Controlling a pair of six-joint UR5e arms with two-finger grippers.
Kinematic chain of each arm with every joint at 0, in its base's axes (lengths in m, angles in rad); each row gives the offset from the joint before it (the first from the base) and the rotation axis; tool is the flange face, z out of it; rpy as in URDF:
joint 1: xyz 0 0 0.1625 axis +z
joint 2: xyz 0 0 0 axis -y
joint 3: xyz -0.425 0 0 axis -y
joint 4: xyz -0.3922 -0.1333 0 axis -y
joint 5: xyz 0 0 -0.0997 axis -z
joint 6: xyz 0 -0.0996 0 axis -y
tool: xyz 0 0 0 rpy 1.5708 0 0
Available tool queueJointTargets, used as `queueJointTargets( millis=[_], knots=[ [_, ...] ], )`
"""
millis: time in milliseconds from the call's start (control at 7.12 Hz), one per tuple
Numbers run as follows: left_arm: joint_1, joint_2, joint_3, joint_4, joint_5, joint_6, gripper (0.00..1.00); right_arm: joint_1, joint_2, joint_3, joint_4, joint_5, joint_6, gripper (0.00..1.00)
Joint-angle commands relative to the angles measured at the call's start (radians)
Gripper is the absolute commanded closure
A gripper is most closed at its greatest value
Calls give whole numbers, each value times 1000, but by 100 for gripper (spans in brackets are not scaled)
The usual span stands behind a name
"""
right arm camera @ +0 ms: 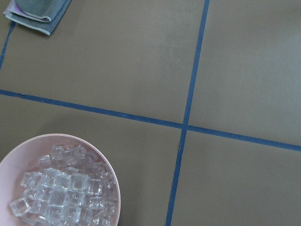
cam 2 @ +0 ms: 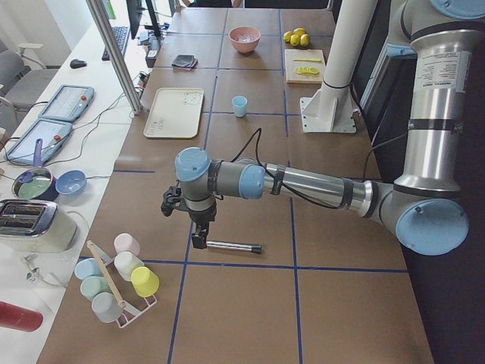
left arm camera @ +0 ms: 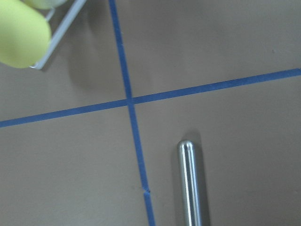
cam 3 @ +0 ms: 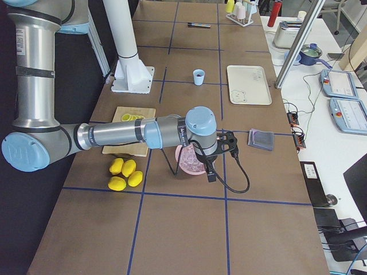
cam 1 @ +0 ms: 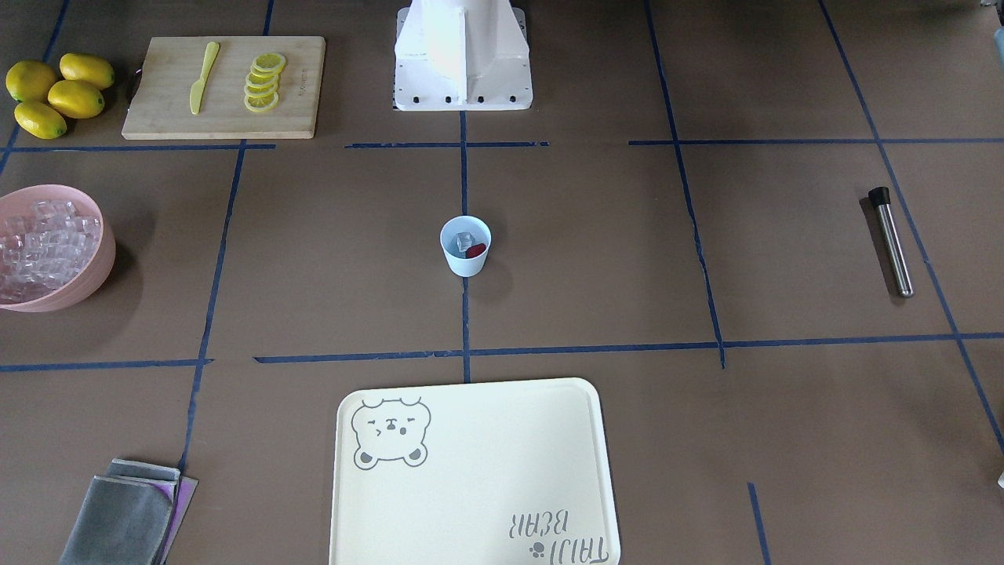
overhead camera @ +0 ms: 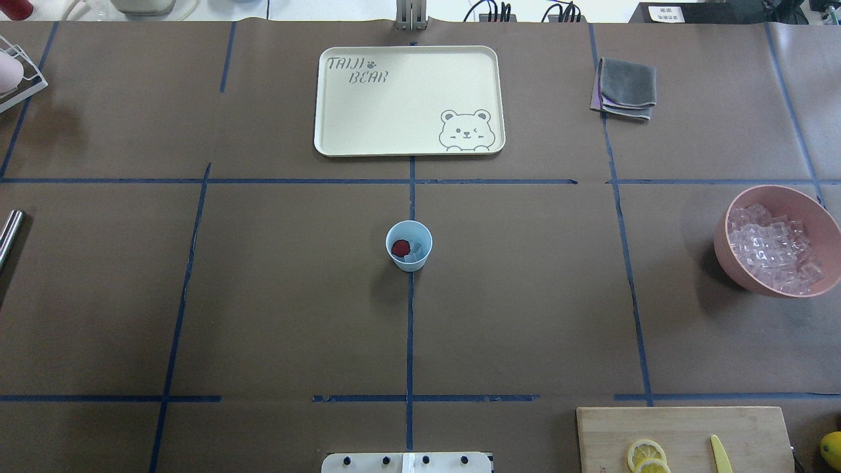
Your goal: Mash ice and strawberries in cup
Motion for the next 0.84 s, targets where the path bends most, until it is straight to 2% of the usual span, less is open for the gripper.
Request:
queueJointTargets(
  millis=[0,702],
  knots=[
    [-82,9,43,31,-81,52,0,0,6,-54,-2,81,1,1],
    [-84,49,43,17,-73,42,0,2,1,-127,8,86,-9,1]
  ],
)
